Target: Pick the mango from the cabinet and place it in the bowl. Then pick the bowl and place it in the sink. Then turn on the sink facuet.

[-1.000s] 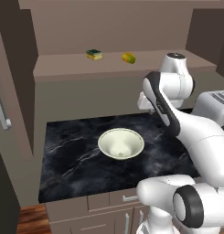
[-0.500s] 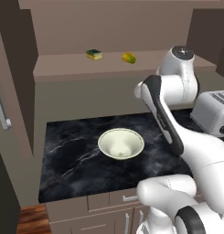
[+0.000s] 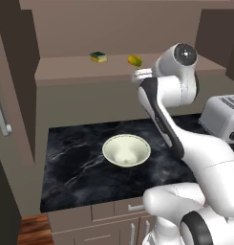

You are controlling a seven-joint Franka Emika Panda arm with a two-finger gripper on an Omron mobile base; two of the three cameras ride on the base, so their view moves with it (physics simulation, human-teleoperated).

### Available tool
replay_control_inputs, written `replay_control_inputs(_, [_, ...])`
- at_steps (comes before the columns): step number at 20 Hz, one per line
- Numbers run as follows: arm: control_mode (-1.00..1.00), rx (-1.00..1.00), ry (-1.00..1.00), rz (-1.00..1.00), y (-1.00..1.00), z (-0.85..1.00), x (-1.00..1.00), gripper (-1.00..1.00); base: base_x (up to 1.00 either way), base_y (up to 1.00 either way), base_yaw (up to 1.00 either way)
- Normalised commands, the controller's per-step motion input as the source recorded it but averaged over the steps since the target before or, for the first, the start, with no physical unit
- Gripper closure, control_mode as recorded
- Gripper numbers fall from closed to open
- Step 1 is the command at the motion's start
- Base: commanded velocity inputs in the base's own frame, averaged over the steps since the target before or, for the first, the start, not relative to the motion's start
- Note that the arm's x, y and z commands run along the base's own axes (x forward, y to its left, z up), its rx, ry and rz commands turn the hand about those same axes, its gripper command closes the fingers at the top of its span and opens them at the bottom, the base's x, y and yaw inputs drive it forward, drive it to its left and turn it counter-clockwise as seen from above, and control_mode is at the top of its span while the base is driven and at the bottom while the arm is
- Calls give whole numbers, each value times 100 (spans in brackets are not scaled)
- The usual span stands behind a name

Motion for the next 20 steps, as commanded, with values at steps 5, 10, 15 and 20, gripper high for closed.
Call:
replay_control_inputs(5, [-100, 0, -13, 0, 3, 45, 42, -100, 0, 0, 0])
replay_control_inputs(10, [-100, 0, 0, 0, -1, 14, 56, -100, 0, 0, 0])
replay_control_inputs(15, [-100, 0, 0, 0, 0, -1, 57, -100, 0, 0, 0])
replay_control_inputs(20, [-100, 0, 0, 0, 0, -9, 66, -100, 0, 0, 0])
